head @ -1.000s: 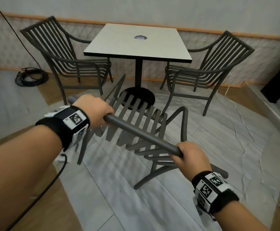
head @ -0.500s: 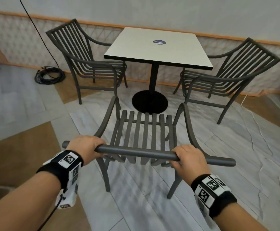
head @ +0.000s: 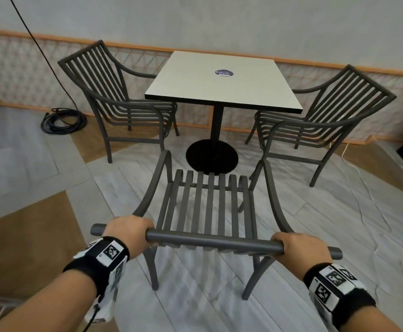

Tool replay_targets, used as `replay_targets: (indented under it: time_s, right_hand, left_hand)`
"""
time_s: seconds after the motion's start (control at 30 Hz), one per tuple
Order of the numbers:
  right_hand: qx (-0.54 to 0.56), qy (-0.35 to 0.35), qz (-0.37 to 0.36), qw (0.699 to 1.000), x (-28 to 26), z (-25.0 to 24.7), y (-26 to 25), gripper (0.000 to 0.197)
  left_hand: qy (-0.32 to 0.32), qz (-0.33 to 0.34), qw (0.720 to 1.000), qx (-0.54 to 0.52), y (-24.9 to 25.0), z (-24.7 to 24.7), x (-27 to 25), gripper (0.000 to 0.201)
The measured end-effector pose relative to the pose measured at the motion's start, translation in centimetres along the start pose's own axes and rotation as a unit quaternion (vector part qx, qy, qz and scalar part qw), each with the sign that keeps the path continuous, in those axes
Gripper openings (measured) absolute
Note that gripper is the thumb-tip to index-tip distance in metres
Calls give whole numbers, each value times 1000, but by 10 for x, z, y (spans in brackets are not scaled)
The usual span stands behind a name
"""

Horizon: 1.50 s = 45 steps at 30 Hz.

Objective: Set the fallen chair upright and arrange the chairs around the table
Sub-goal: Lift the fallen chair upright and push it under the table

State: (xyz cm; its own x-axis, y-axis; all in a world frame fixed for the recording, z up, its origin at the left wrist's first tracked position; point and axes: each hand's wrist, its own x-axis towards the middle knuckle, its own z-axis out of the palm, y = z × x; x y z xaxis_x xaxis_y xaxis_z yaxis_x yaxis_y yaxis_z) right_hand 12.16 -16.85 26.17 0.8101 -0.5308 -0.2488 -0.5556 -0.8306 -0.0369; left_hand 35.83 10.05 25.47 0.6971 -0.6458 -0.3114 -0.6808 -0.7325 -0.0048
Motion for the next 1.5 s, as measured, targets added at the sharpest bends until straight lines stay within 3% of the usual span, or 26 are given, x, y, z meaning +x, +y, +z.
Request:
replay_targets:
  time_s: [0.33, 0.9, 1.5]
  right_hand:
    - [15, -7, -2, 1000, 69, -25, 8, 8]
    - [18, 5, -42, 999, 243, -72, 55, 6]
    - [-2, 57, 3, 998, 373, -91, 58, 11]
  left_hand:
    - [-2, 19, 1000, -11, -1, -32, 73, 21]
    - [24, -42, 999, -20, 14, -80, 243, 16]
    - [25, -36, 999, -26, -2, -123, 373, 16]
